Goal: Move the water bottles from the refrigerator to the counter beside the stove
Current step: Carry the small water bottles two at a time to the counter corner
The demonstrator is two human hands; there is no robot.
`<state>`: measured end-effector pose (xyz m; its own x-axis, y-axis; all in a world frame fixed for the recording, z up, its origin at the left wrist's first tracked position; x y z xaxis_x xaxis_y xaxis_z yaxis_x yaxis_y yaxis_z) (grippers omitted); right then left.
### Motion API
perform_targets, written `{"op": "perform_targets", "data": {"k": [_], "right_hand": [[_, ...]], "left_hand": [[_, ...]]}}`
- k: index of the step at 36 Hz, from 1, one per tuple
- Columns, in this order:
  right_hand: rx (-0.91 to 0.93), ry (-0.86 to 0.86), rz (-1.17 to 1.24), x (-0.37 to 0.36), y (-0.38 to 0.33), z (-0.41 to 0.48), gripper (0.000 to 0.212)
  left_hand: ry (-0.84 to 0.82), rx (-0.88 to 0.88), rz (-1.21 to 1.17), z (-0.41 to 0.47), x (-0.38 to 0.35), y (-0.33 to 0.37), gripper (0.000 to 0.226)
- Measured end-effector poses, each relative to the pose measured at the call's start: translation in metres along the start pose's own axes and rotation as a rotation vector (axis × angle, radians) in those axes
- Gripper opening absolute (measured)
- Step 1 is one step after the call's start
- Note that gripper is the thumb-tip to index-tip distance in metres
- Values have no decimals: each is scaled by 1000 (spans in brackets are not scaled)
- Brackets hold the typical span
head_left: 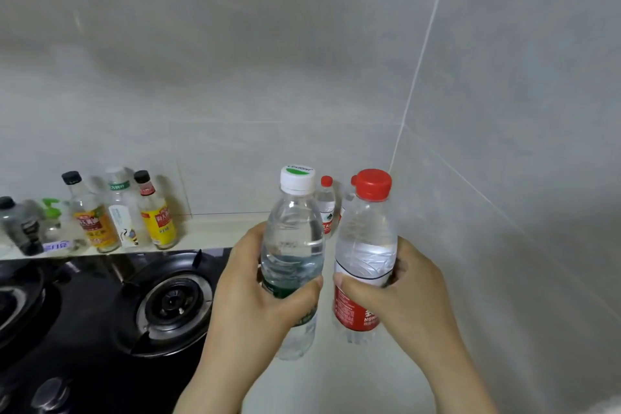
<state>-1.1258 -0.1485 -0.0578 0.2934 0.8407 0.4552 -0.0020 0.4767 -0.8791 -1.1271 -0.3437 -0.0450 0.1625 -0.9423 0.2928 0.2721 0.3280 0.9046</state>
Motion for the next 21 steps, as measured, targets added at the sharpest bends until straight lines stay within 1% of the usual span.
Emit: {"op": "perform_targets", "data": {"k": [3, 10, 16, 21], "right_hand": [[-4, 13, -3, -2, 4, 14, 43], [3, -6, 15, 1, 17, 54, 41], [-6, -25, 18, 7, 33, 101, 52], [-6, -29, 30, 11, 50, 136, 48]], "left_hand": [[-12, 2, -4, 13, -6, -4, 58], [-7, 8, -18, 45, -30, -8, 56], [-7, 39, -18, 75, -59, -15, 59], [-6, 59, -5, 101, -85, -25, 57]]}}
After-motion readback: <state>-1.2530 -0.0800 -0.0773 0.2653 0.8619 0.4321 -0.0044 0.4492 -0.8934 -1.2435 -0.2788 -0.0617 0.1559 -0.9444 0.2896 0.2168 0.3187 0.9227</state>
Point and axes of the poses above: each hand's wrist, its own z-axis towards the middle knuckle, its own x-axis out of the back of the hand, y = z × x, the point moved 7 cm from there along z, towards the middle knuckle, and after that the axes turned 2 degrees about y, right-handed, at the moved point
